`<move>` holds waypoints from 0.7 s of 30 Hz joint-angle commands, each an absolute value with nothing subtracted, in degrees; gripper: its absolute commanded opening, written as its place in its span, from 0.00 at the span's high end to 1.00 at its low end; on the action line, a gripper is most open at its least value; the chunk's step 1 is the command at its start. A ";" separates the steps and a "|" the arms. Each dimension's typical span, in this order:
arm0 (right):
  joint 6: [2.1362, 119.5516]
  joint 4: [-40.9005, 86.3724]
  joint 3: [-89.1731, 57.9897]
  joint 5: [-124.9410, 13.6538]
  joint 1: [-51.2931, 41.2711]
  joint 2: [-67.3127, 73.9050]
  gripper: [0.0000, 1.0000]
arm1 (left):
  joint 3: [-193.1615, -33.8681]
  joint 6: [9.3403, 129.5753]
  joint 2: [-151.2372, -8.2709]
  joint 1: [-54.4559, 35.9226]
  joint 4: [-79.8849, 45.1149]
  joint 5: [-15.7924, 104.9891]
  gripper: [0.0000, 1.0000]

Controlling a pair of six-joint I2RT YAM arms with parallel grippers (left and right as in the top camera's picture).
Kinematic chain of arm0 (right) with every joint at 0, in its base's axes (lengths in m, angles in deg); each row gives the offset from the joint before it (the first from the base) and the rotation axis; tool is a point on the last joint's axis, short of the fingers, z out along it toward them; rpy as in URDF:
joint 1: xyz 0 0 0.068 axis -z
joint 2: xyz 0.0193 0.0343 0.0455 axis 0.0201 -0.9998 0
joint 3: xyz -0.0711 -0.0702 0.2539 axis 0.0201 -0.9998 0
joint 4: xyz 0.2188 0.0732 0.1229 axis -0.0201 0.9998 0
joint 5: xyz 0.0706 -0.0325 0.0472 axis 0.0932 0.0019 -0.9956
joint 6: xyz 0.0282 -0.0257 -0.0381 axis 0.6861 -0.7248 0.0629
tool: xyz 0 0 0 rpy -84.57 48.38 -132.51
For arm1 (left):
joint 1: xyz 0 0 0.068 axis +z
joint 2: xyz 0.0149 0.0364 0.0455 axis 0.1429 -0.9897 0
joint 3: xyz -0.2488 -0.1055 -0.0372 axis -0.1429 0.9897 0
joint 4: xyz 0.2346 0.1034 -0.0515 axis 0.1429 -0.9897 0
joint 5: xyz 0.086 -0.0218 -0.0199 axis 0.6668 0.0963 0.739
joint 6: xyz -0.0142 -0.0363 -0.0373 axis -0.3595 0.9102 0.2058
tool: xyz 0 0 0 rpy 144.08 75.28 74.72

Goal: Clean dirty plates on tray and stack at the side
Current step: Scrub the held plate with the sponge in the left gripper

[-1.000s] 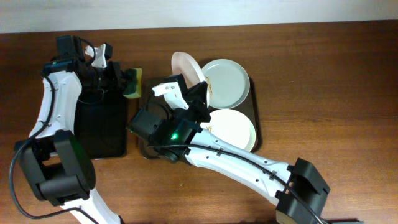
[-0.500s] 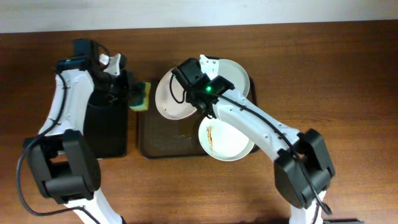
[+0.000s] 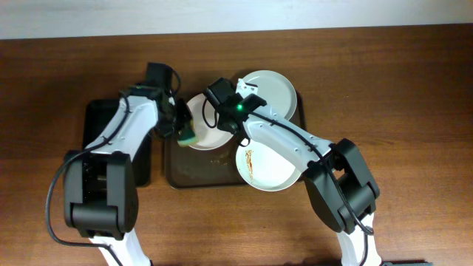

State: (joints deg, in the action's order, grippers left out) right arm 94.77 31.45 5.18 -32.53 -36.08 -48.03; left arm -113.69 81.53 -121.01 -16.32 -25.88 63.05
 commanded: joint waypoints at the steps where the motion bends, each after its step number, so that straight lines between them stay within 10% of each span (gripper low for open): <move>1: 95.47 31.25 5.18 -33.10 -35.47 -48.34 0.96 | -110.30 84.24 -120.83 -18.06 -23.89 65.38 0.99; 13: 95.44 31.25 5.18 -34.15 -35.47 -48.34 0.96 | -101.21 84.24 -121.05 -24.47 -9.75 89.60 0.99; 21: 95.27 32.10 5.18 -34.56 -35.47 -48.34 0.96 | -103.85 74.78 -120.68 -22.20 -12.61 64.68 0.99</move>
